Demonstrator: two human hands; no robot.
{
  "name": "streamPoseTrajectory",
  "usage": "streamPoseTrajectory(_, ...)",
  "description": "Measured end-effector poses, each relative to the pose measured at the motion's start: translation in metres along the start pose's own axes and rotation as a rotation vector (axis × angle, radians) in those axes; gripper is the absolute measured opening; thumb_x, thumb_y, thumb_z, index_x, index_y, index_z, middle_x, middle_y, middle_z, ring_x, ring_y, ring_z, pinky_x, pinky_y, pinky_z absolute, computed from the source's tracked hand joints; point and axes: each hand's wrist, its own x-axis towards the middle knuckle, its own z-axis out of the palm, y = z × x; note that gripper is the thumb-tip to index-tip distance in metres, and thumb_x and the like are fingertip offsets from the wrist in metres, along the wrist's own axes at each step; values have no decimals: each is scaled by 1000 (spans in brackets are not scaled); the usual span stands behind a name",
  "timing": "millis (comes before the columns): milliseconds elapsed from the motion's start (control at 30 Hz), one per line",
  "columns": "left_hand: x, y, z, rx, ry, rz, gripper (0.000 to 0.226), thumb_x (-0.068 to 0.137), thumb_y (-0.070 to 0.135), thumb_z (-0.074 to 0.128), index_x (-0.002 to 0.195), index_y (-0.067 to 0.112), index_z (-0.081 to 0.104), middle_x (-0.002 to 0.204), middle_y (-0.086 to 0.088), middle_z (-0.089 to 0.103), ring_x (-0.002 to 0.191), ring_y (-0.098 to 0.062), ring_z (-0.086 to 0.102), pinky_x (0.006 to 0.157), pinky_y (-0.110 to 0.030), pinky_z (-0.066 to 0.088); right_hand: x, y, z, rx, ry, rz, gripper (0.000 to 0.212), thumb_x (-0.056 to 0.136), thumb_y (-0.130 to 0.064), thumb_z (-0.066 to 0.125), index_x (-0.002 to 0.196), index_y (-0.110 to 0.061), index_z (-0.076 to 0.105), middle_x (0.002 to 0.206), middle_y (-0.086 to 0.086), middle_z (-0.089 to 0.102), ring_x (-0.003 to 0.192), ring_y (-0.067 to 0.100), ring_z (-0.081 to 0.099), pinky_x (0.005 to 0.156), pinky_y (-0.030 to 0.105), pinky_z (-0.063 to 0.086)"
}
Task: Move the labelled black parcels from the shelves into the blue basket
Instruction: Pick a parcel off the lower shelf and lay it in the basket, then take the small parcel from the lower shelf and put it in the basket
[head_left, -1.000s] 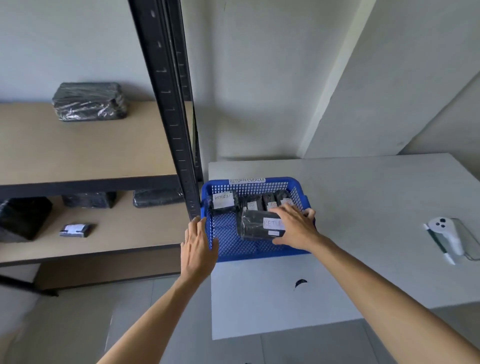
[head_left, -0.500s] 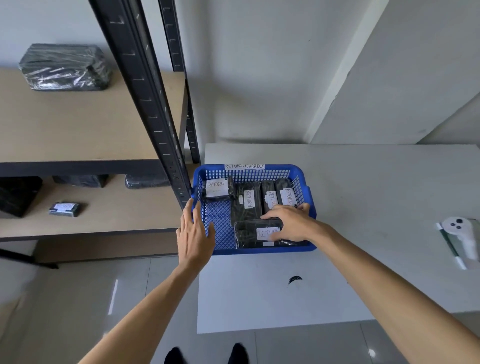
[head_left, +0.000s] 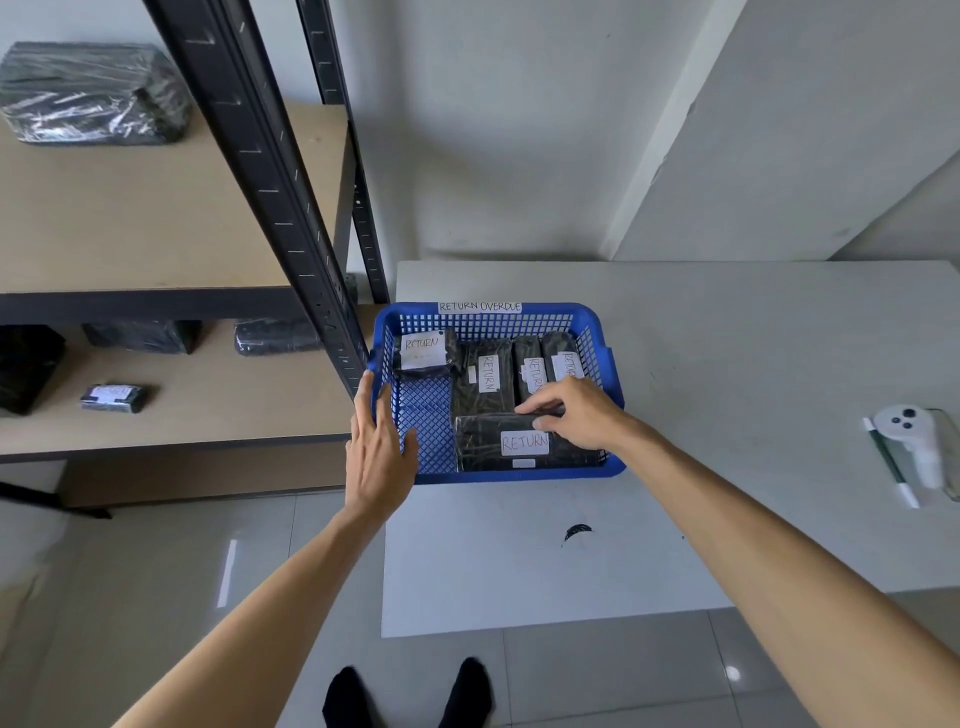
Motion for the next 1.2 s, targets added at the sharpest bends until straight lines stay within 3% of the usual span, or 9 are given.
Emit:
streamPoseTrajectory(233,1,0,0,-8,-7,9,71,86,13,61,146,10,24,160,-4,4,141,-34,27,92,-42,50,0,-5,3,-92,18,-2,34,87,-17,76,119,-28,72,124,-1,70,112,17,65,101,37,50)
streamPoseTrajectory(467,1,3,-5,48,-28,-29,71,86,15,62,145,11,23,159,-3,4,137,-35,32,83,-49,53,-8,-8,-4,16,123,-32,27,90,-12,73,117,-14,73,111,2,74,100,11,68,93,20,51)
streamPoseTrajectory(733,0,19,-34,-23,-4,-68,69,88,17,61,146,9,26,152,-11,29,134,-32,36,103,-49,40,-17,-59,35,46,270,-201,19,92,-12,67,111,-12,73,108,1,73,92,6,64,77,4,42)
streamPoseTrajectory(900,-12,13,-74,-40,64,-83,53,87,16,57,136,12,38,134,-11,44,118,-29,46,91,-42,42,-15,-104,66,94,336,-271,18,91,-11,67,108,-15,72,103,-1,71,87,10,66,81,31,57)
streamPoseTrajectory(1200,-48,-61,-163,-34,170,-208,48,92,22,55,137,16,42,132,-7,49,120,-24,47,95,-39,41,-5,-194,112,87,313,-379,17,91,-13,66,106,-18,71,99,-3,70,89,12,66,83,35,54)
